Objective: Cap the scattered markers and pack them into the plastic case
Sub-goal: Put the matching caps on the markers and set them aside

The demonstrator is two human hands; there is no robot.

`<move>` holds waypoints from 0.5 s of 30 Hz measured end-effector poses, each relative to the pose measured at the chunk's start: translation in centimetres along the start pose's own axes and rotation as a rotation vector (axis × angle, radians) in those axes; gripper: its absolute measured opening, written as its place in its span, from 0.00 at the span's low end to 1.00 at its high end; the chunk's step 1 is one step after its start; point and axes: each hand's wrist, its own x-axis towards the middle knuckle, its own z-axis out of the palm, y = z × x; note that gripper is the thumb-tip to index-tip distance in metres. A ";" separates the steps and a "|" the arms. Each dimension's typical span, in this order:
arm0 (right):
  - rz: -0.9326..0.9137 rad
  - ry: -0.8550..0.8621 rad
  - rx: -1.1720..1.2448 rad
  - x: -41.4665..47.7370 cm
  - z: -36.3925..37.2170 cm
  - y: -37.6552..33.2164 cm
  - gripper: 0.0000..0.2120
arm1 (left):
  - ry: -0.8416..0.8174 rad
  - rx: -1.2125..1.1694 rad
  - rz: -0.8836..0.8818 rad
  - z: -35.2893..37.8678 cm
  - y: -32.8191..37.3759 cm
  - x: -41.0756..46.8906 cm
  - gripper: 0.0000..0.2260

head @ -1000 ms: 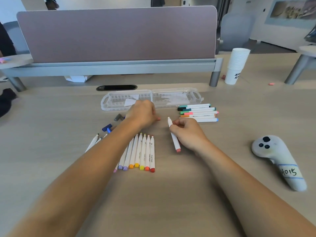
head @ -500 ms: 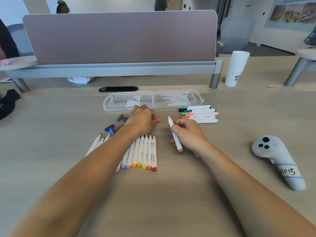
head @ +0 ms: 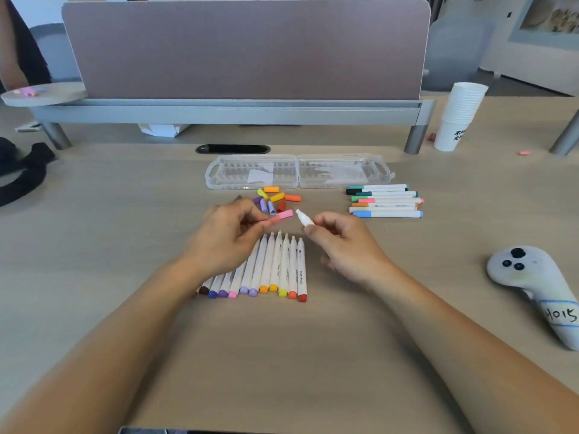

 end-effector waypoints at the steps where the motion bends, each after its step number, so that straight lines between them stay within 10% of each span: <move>1: -0.040 -0.019 -0.039 0.0 0.1 0.2 0.09 | 0.000 0.003 0.022 -0.1 0.1 -0.1 0.10; 15: -0.174 -0.122 -0.327 -0.1 -0.4 0.9 0.07 | -0.050 0.001 0.156 -0.3 -0.1 -0.2 0.07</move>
